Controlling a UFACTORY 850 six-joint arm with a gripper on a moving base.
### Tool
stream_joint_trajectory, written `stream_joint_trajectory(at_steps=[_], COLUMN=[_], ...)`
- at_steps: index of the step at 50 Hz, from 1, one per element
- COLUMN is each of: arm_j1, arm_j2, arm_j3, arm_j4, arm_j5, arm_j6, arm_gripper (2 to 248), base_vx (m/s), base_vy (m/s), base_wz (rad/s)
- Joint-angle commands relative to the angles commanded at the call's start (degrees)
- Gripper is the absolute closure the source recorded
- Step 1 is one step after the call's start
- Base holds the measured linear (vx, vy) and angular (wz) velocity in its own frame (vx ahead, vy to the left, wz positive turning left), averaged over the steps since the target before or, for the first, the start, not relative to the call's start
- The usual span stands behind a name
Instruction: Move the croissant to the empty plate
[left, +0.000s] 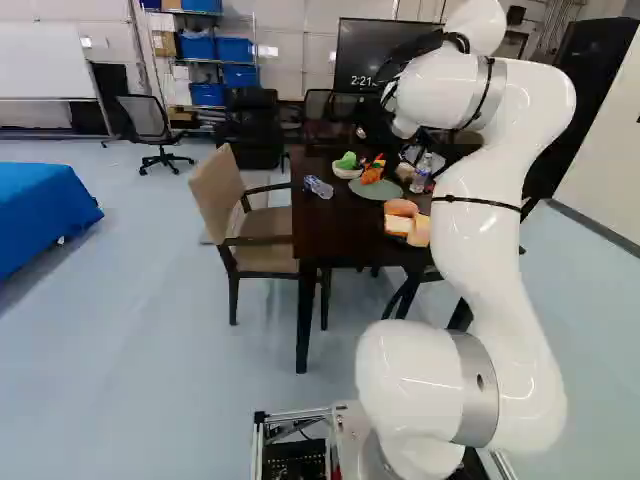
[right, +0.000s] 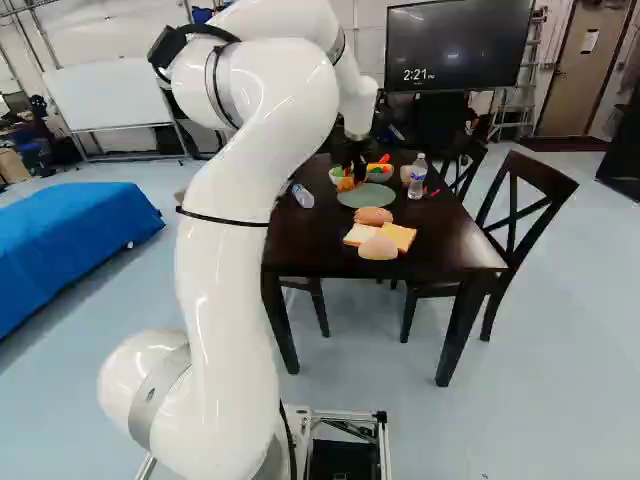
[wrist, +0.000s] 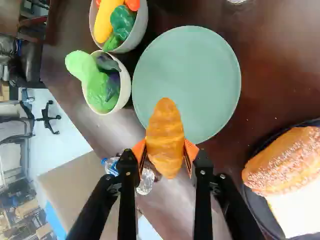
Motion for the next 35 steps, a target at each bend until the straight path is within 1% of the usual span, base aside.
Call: stream_joint_trajectory(at_steps=[13, 22, 23, 27, 28, 33, 34, 35], arm_j1=[0.6, 0.6, 0.6, 0.6, 0.6, 0.6, 0.6, 0.6], arm_j2=[-4.8, -6.0, -6.1, -6.6, -6.6, -6.6, -6.6, -6.6], arm_j3=[-4.9, -5.2, -5.3, -5.4, -5.4, -5.4, -5.4, -5.4], arm_j4=[0.0, 0.0, 0.0, 0.0, 0.0, 0.0, 0.0, 0.0], arm_j5=[0.0, 0.0, 0.0, 0.0, 0.0, 0.0, 0.0, 0.0], arm_j6=[0.0, 0.0, 0.0, 0.0, 0.0, 0.0, 0.0, 0.0], arm_gripper=[131, 131, 126, 126, 95, 95, 62, 62], base_vx=[0.0, 0.0, 0.0, 0.0, 0.0, 0.0, 0.0, 0.0], base_vy=[0.0, 0.0, 0.0, 0.0, 0.0, 0.0, 0.0, 0.0], base_wz=[0.0, 0.0, 0.0, 0.0, 0.0, 0.0, 0.0, 0.0])
